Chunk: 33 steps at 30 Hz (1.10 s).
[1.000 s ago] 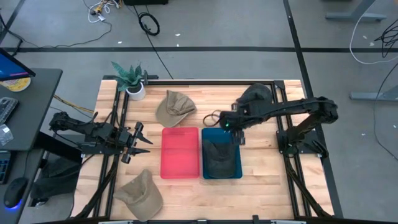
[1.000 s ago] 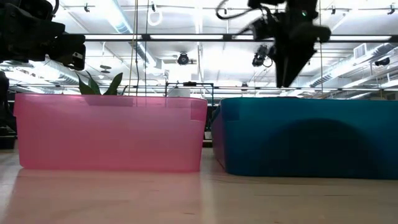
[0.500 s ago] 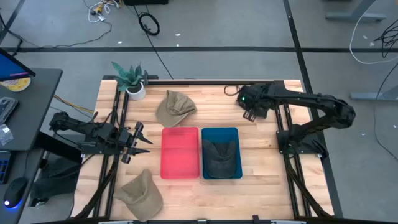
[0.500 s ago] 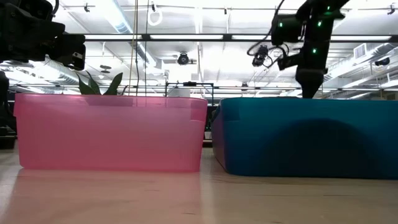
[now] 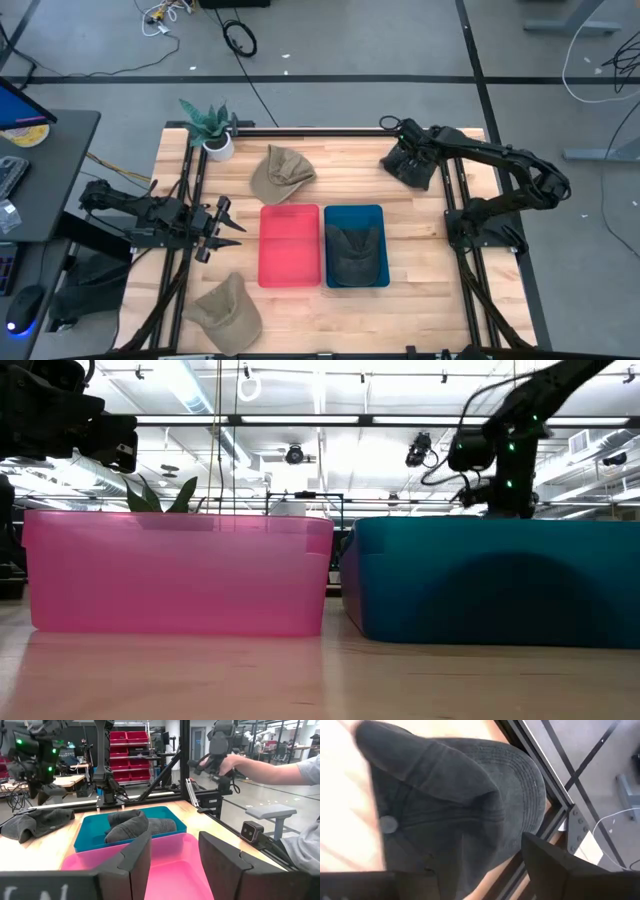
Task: Pick & Place hat
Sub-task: Put the black cap into the blue bin
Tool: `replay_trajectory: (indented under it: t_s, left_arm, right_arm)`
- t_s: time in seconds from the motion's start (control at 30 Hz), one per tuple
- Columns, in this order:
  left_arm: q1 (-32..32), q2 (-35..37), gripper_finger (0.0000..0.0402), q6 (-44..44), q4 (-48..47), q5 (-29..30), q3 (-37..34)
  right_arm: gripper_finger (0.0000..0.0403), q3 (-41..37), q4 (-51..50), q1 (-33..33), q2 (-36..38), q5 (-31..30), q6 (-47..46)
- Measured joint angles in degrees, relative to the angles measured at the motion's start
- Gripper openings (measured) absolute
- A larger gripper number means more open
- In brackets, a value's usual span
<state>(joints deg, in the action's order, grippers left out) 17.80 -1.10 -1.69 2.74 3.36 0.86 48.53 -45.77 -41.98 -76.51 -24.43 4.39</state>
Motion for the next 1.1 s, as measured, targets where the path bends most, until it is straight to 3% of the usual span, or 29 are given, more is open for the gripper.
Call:
replay_trajectory:
  t_s: [0.4,0.57,0.87,1.1]
  left_arm:
    - [0.0,0.0,0.0169,0.0,0.0,0.0,0.0]
    - [0.0,0.0,0.0169,0.0,0.0,0.0,0.0]
    - [0.0,0.0,0.0169,0.0,0.0,0.0,0.0]
    - [0.0,0.0,0.0169,0.0,0.0,0.0,0.0]
  right_arm:
    - [0.0204,-7.5,10.0,-7.9,0.0,4.1,3.4]
    - [0.0204,-8.9,11.7,-10.2,0.0,8.7,3.6]
    - [0.0204,-9.0,13.2,-10.5,-0.8,9.3,-0.1]
    - [0.0204,-3.8,7.8,-10.3,-8.7,9.1,-7.0]
